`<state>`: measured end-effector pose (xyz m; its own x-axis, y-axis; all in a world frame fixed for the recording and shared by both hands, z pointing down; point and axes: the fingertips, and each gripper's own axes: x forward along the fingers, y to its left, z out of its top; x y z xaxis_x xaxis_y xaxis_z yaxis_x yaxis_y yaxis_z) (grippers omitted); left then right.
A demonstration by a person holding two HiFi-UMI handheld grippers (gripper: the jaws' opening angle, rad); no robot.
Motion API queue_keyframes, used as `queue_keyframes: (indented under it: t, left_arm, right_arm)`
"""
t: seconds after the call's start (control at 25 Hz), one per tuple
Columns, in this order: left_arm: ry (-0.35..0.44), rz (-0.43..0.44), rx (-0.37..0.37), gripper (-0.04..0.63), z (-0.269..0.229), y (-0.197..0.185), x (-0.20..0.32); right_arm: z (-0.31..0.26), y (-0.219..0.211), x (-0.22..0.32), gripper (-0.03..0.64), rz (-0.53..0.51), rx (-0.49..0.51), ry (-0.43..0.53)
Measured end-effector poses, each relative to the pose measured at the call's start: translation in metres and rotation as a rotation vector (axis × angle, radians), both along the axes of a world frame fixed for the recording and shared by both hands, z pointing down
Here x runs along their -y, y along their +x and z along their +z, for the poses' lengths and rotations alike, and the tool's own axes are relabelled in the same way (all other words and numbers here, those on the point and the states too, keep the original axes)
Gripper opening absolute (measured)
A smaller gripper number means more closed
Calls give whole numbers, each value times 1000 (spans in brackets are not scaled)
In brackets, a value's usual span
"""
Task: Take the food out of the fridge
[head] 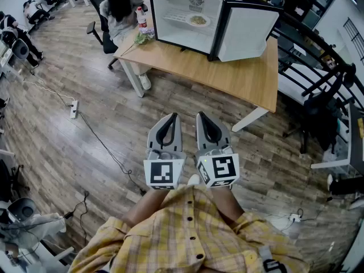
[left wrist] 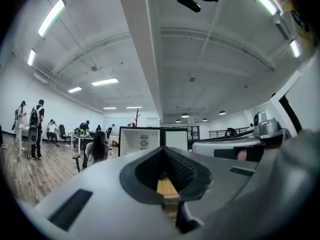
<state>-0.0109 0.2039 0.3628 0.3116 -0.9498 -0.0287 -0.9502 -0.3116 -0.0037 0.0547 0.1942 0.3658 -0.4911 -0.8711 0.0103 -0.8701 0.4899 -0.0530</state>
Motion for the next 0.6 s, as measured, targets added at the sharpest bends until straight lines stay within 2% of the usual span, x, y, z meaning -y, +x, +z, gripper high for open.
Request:
queue_keyframes:
  t: [0.36,0.6]
  left_arm:
    - [-2,-1,11,6,2,7,-3]
    - [-3,-13,16,8,2,25,-3]
  right_arm:
    - [-2,8,-4,8,-2,15,4]
    - [-1,28,-3,8,5,19,11]
